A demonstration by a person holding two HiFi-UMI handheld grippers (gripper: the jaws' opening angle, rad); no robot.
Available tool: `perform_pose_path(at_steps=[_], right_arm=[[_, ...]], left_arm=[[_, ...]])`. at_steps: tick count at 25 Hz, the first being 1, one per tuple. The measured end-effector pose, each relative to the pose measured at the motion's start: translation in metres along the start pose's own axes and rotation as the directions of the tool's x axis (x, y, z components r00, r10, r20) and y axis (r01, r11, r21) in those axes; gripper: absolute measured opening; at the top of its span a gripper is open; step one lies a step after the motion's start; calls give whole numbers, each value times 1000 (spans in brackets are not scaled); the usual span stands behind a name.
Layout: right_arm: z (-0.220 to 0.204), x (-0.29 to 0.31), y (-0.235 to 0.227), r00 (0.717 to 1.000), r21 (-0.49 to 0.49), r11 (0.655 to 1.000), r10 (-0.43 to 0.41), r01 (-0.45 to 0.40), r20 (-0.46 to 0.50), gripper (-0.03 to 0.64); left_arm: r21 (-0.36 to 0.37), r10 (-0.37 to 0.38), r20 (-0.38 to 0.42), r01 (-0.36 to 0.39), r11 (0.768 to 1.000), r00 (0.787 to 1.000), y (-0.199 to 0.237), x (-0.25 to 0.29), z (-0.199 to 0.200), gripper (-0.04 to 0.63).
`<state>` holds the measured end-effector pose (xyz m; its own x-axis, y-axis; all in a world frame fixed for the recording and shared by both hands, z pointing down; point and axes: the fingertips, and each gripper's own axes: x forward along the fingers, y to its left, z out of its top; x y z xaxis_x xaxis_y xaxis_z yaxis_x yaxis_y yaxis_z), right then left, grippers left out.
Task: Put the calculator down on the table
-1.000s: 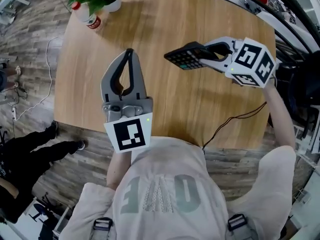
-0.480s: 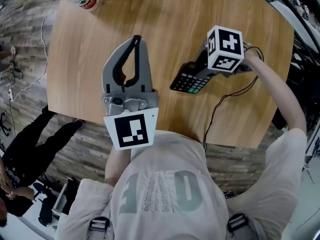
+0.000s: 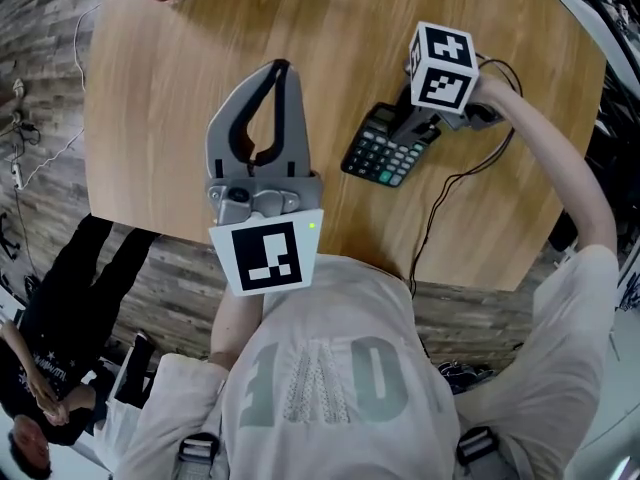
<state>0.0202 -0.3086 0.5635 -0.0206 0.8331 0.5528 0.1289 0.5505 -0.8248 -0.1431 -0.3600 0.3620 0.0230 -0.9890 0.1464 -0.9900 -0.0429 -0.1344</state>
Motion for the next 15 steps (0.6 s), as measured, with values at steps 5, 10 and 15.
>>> perform_pose_path(at_steps=[5, 10, 15], right_arm=[[-1, 2, -11, 1000, 34, 999, 17, -16, -11, 123], [3, 3, -14, 1000, 26, 1000, -6, 6, -23, 124], [3, 3, -15, 997, 23, 998, -64, 65, -43, 124]], left_arm=[[-6, -8, -10, 8, 1000, 1000, 0, 4, -5, 9], [-5, -7, -2, 7, 1000, 1000, -1, 2, -3, 9], [-4, -5, 4, 5, 1000, 1000, -2, -2, -1, 9]])
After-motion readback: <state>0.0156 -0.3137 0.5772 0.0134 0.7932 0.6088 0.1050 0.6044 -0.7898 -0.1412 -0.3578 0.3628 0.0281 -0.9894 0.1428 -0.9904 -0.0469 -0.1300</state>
